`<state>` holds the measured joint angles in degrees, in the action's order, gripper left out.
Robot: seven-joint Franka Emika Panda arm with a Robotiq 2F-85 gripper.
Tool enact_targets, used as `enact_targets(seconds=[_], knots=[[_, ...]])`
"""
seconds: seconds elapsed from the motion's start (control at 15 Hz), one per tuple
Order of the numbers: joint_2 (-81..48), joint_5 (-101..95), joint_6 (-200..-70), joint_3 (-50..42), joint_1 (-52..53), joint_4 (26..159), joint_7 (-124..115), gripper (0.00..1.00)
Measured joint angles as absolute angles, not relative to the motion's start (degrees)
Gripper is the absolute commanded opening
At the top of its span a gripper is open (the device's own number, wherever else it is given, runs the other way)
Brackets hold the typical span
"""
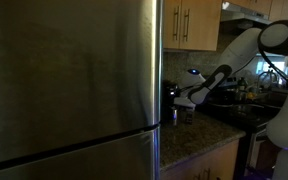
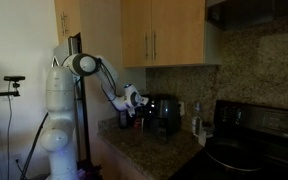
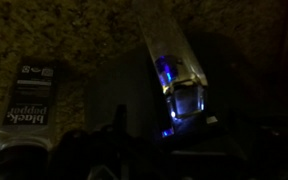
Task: Close the air fryer
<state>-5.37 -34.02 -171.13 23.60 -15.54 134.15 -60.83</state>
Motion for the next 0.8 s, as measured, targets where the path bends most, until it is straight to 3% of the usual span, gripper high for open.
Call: enact_targets(seconds=[0.33, 0.8], knots=[[-5.3, -37.2, -171.3, 23.0, -15.5, 134.0, -61.6, 1.00], [-7.4, -70.7, -173.9, 15.4, -12.3, 130.1, -87.7, 1.00]])
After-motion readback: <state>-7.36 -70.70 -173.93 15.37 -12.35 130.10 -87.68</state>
